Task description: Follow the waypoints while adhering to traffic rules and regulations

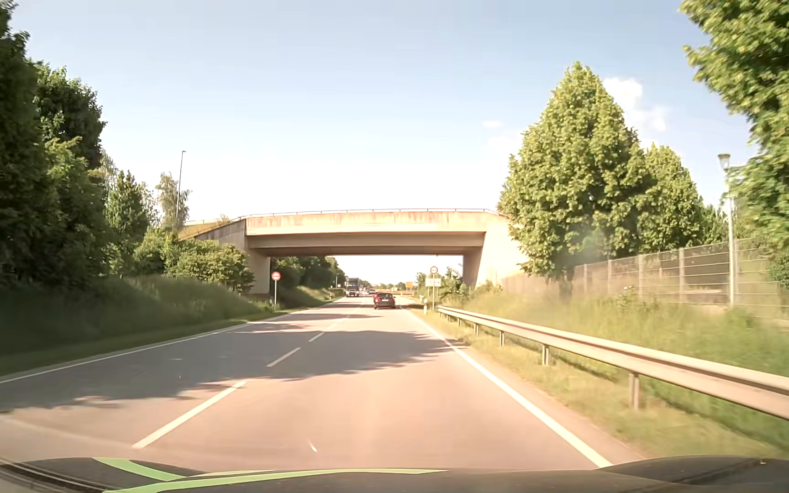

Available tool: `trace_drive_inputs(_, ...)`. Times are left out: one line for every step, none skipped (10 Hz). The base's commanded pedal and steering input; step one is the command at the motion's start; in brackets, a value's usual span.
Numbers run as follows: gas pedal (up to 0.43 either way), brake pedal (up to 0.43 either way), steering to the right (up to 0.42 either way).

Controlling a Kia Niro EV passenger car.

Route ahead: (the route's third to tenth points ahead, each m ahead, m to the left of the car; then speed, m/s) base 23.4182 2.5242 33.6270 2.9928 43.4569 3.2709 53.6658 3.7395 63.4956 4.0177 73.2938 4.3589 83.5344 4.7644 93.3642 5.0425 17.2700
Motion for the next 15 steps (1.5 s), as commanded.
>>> trace_drive_inputs(0.118, 0.000, -0.003)
trace_drive_inputs(0.118, 0.000, -0.003)
trace_drive_inputs(0.118, 0.000, -0.003)
trace_drive_inputs(0.118, 0.000, -0.003)
trace_drive_inputs(0.118, 0.000, -0.003)
trace_drive_inputs(0.118, 0.000, -0.003)
trace_drive_inputs(0.118, 0.000, -0.003)
trace_drive_inputs(0.118, 0.000, -0.003)
trace_drive_inputs(0.118, 0.000, -0.002)
trace_drive_inputs(0.118, 0.000, -0.002)
trace_drive_inputs(0.118, 0.000, -0.002)
trace_drive_inputs(0.110, 0.000, -0.001)
trace_drive_inputs(0.098, 0.000, -0.001)
trace_drive_inputs(0.098, 0.000, -0.001)
trace_drive_inputs(0.098, 0.000, 0.000)
